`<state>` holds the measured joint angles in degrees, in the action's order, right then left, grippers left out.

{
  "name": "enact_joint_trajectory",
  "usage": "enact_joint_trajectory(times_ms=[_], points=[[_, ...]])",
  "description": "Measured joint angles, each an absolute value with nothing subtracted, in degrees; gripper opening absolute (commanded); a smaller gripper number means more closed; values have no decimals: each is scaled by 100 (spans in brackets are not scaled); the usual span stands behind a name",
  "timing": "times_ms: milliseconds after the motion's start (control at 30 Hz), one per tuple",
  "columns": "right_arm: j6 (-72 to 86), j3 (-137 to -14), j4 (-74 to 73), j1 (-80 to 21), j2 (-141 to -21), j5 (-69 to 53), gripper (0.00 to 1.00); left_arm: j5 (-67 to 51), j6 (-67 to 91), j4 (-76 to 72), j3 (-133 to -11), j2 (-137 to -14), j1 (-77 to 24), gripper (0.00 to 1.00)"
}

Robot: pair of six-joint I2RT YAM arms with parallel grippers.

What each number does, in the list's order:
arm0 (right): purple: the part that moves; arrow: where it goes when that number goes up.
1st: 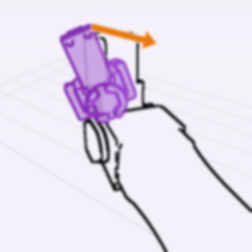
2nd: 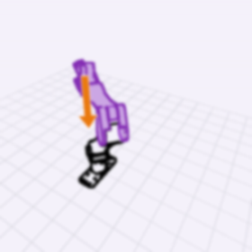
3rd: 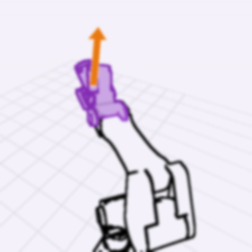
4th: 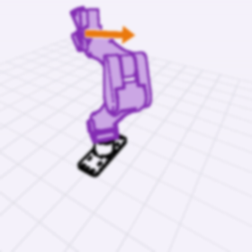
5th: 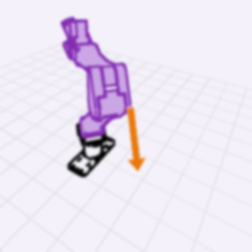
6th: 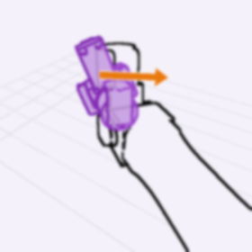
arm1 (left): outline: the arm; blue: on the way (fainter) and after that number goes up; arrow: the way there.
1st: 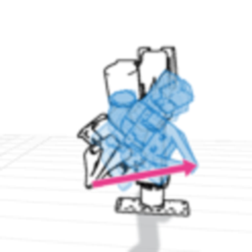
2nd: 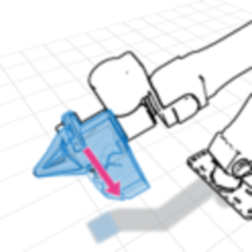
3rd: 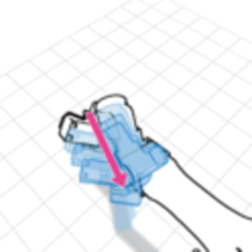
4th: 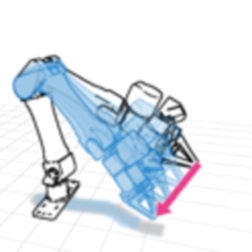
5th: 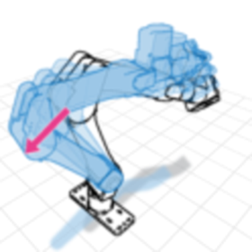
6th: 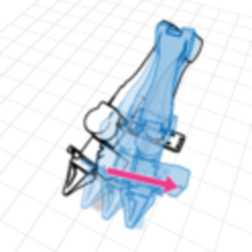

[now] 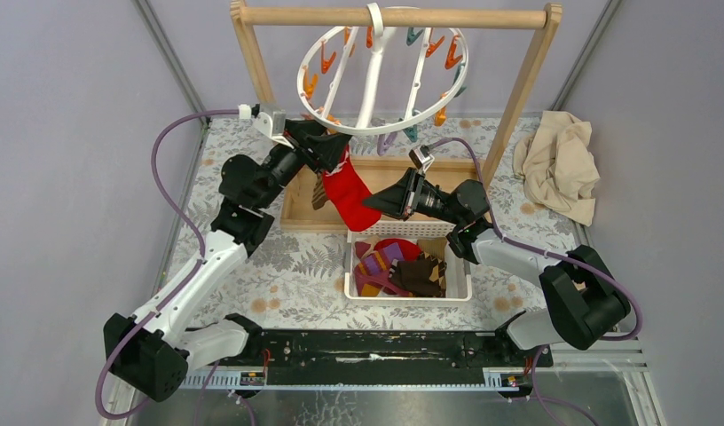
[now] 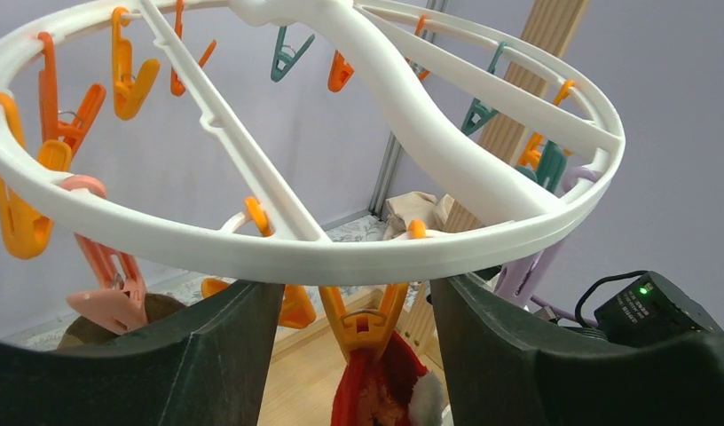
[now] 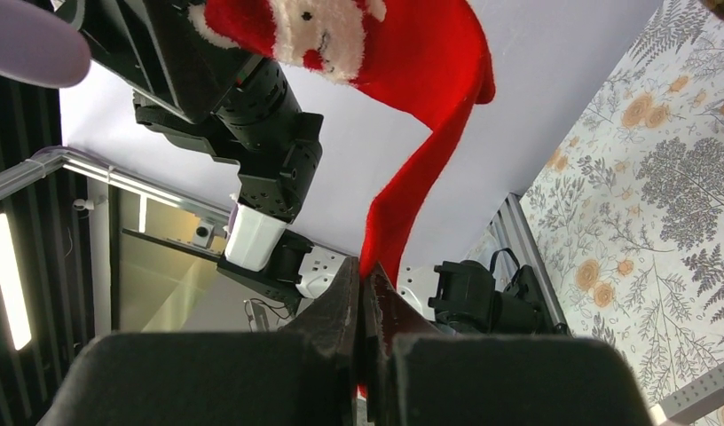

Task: Remove the socks clipped to the hanger
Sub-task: Remove the sock from the hanger.

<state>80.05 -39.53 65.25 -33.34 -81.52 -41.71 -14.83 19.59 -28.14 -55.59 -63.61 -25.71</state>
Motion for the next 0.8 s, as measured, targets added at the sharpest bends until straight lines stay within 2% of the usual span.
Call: enact_joint_trajectory(times_ms=[200, 467, 567, 800], points=[[8071, -3953, 6637, -3334, -8162, -4171, 0, -1393, 1900, -2628, -5568, -6368, -2574, 54], [8101, -3948, 6678, -3334, -8165, -4171, 0, -1393, 1848, -2502, -5688, -6420, -2578, 44], [8106, -3918, 6702, -3334, -8165, -4171, 0, -1393, 1837, -2434, -5734, -6434, -2578, 34], [7966, -3756, 6434, -3334, -7999, -4178, 0, -1374, 1822, -2353, -5747, -6434, -2578, 31]])
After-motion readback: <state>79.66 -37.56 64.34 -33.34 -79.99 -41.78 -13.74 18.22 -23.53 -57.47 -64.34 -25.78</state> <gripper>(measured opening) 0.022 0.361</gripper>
